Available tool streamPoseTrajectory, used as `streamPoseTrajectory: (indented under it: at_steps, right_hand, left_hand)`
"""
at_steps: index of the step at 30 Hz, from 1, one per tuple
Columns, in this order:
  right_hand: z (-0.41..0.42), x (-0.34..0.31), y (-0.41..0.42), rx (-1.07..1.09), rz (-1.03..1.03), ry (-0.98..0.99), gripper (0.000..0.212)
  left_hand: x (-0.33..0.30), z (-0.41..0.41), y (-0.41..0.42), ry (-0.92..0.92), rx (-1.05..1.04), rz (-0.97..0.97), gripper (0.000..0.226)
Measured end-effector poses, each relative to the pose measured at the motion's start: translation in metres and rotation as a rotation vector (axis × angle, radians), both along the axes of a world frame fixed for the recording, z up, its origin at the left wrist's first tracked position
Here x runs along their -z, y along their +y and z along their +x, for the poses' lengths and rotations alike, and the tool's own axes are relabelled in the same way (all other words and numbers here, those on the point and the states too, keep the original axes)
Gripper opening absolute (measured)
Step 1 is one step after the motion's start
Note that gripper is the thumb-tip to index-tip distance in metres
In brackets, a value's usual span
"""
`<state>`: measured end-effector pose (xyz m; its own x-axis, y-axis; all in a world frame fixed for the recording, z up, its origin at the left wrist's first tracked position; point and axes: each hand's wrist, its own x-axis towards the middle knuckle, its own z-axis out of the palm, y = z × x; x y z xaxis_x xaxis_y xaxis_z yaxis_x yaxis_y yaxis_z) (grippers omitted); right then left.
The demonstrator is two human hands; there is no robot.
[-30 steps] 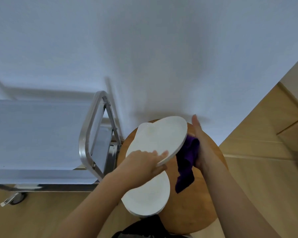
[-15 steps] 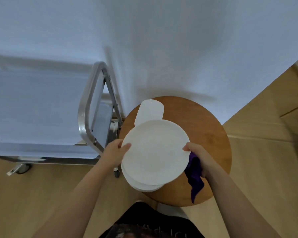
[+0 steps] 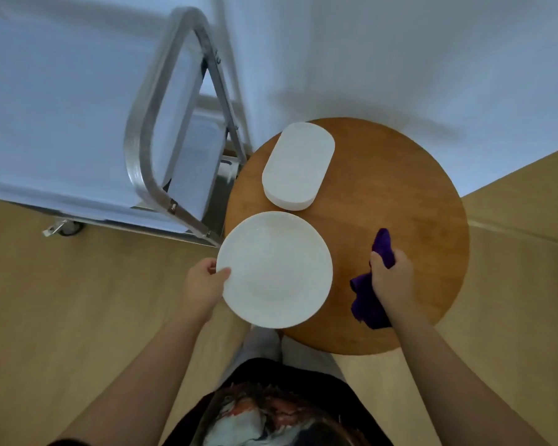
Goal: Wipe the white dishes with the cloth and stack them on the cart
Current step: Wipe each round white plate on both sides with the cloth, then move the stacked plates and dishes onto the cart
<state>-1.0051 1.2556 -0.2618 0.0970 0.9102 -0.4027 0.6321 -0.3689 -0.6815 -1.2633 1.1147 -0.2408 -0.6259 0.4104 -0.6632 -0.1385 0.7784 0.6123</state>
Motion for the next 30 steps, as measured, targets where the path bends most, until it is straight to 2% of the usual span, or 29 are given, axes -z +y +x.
streamPoseTrajectory:
  at_steps: [3, 5, 10, 12, 15, 18, 20, 22, 24, 26, 27, 29, 30]
  right_hand:
    - [-0.003, 0.031, 0.003, -0.217, -0.003, -0.193, 0.023]
    - [-0.009, 0.046, 0.003, -0.302, -0.025, -0.294, 0.034]
    - [-0.026, 0.059, 0.007, -0.387, -0.098, -0.402, 0.046]
    - [-0.036, 0.056, 0.013, -0.371, -0.072, -0.339, 0.046]
    - [-0.054, 0.048, 0.017, -0.340, -0.140, -0.029, 0.047]
    - [-0.068, 0.044, 0.018, -0.351, -0.340, 0.141, 0.058]
    - [-0.074, 0.044, 0.019, -0.347, -0.473, 0.250, 0.063]
    - [-0.078, 0.044, 0.019, -0.310, -0.564, 0.374, 0.063]
    - [-0.077, 0.047, 0.019, -0.239, -0.621, 0.467, 0.070]
    - [-0.072, 0.053, 0.015, -0.121, -0.681, 0.525, 0.078]
    - [-0.070, 0.056, 0.011, -0.068, -0.702, 0.551, 0.070]
    - [-0.071, 0.060, 0.002, 0.026, -0.738, 0.611, 0.040]
    - [-0.072, 0.061, -0.002, 0.075, -0.747, 0.648, 0.033]
  left_hand:
    - [0.006, 0.004, 0.006, 0.071, -0.019, -0.059, 0.005]
    - [0.007, 0.006, 0.010, 0.146, -0.002, -0.073, 0.003]
    - [0.010, 0.008, 0.011, 0.486, 0.258, -0.160, 0.011]
    - [0.014, 0.007, 0.010, 0.556, 0.286, -0.204, 0.020]
    - [0.025, 0.005, 0.007, 0.549, 0.312, -0.261, 0.040]
    - [0.035, 0.014, 0.005, 0.426, 0.316, -0.208, 0.050]
    - [0.040, 0.020, 0.004, 0.307, 0.196, -0.112, 0.051]
    - [0.041, 0.019, 0.007, 0.100, -0.053, -0.005, 0.043]
    - [0.042, 0.012, 0.013, -0.203, -0.280, 0.081, 0.050]
    - [0.043, 0.005, 0.016, -0.430, -0.338, 0.151, 0.057]
    - [0.043, 0.003, 0.018, -0.484, -0.338, 0.169, 0.056]
    - [0.048, 0.002, 0.021, -0.550, -0.306, 0.181, 0.052]
    - [0.050, 0.001, 0.022, -0.560, -0.293, 0.192, 0.051]
